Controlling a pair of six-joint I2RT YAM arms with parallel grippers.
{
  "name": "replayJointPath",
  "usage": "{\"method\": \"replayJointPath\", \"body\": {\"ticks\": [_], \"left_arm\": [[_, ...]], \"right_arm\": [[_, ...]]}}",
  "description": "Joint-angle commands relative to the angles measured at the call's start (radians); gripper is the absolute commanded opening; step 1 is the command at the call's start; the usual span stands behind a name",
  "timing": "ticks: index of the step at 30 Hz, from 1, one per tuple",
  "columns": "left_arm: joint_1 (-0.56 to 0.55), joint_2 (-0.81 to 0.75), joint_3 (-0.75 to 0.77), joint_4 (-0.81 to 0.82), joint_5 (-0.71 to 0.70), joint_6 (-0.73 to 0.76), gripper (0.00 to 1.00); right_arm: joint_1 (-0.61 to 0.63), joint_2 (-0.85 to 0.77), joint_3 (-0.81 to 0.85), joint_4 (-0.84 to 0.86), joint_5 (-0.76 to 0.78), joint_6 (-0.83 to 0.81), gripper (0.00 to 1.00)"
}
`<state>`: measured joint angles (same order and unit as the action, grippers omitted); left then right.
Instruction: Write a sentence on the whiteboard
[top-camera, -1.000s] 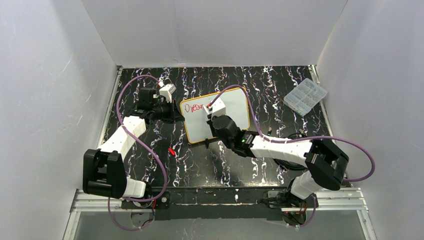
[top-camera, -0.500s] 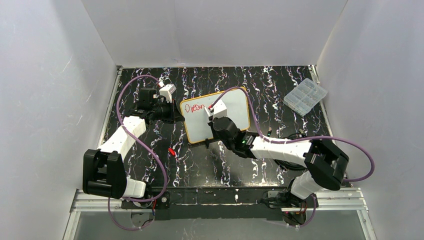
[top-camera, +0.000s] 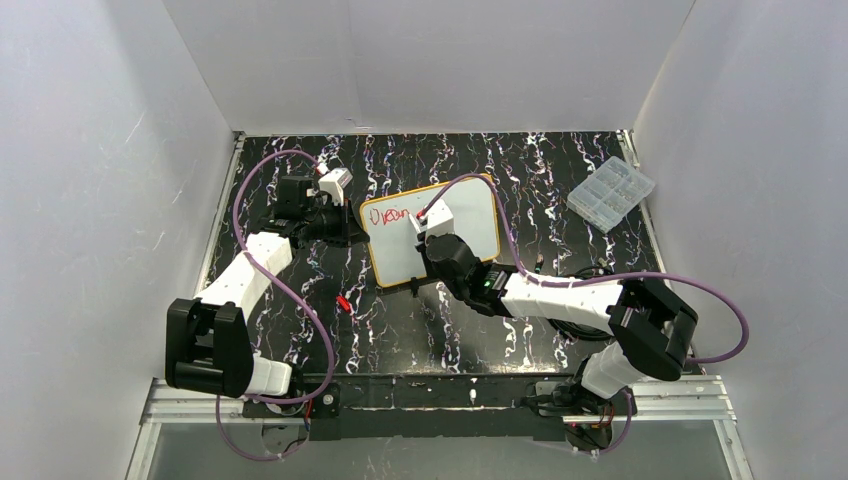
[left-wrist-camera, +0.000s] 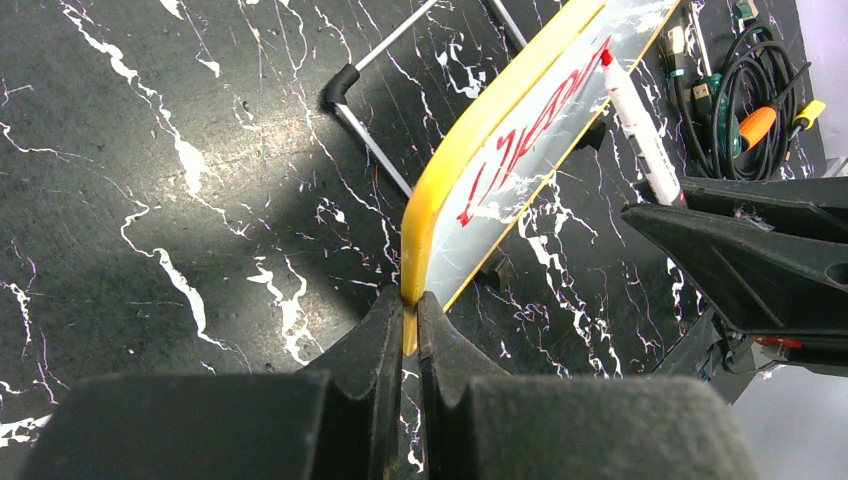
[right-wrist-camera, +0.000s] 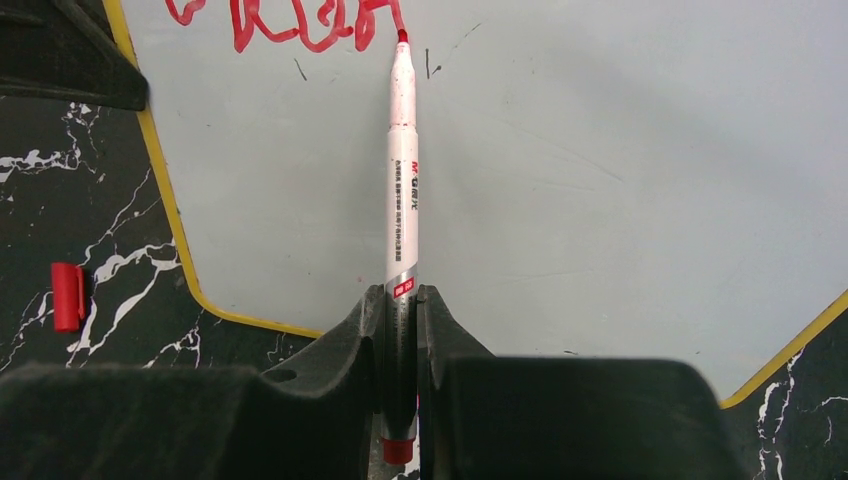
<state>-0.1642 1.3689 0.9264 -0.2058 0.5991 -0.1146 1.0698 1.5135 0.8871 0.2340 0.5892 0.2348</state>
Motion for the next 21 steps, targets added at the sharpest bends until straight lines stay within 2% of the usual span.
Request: {"method": "replayJointPath", "body": {"ticks": [1,21], "left_arm": [[-0.012,-0.035,0.012,-0.041,0.043,0.010,0.00],[-0.012,-0.036,0.013,-0.041,0.045,0.010,0.00]], "right_arm": [[-0.004,-0.002,0.056,0.036,0.036,-0.019,0.01],[-0.014,0.005,0.062,-0.010,0.072,0.008,0.01]]}}
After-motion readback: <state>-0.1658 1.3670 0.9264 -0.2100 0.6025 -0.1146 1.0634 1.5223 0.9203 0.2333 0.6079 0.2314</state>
